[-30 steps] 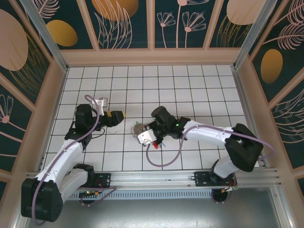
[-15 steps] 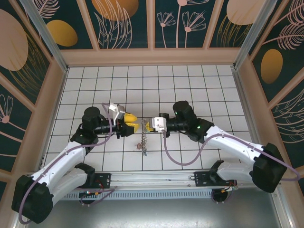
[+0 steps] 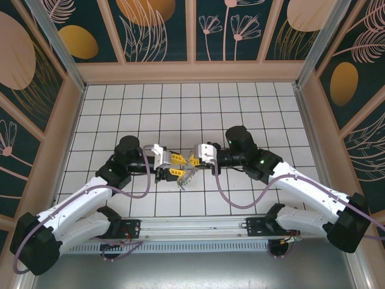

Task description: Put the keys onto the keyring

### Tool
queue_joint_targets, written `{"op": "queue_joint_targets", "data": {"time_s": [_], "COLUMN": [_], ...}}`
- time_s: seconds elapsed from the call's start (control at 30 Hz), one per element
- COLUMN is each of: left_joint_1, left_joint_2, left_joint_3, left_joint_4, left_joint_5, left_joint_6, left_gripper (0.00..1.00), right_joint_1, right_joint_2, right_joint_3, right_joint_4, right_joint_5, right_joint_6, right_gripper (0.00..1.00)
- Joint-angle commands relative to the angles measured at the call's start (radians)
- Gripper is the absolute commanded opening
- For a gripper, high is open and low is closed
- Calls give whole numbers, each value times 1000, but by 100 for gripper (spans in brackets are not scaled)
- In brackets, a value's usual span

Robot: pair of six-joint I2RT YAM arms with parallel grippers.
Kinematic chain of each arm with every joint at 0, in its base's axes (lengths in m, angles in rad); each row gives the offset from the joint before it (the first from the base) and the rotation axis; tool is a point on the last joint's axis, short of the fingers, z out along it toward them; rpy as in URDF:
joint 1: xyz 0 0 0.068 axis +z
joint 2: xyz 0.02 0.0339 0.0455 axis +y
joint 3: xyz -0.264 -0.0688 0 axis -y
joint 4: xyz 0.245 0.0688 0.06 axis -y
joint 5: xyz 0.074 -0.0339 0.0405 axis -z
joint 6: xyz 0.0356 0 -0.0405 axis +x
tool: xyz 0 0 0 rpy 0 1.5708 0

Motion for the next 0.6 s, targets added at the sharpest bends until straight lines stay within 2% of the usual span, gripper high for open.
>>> {"op": "queue_joint_targets", "data": {"time_s": [0.0,0.2,0.4,0.57], "left_joint_1": [-5,-6,-5,-8], "left_joint_2": [13,-16,-73,37], "left_joint_3": [48,84,75,123], "left_joint_4": [-7,-125,-146,-170], "left_joint_5": [-19,-79,-170,-120], "left_joint_6": [46,106,82,50], "left_gripper": [38,41,46,35], "right_joint_1": [13,15,17,24], "right_joint_2": [-16,-23,-23,-14], "right_joint_3": [49,67,77,78], "right_joint_4": [-32,-78,-131,-110], "right_joint_5": [-27,-10,0,9], "right_joint_6": [18,13,22,63], "right_gripper": [0,0,0,0]}}
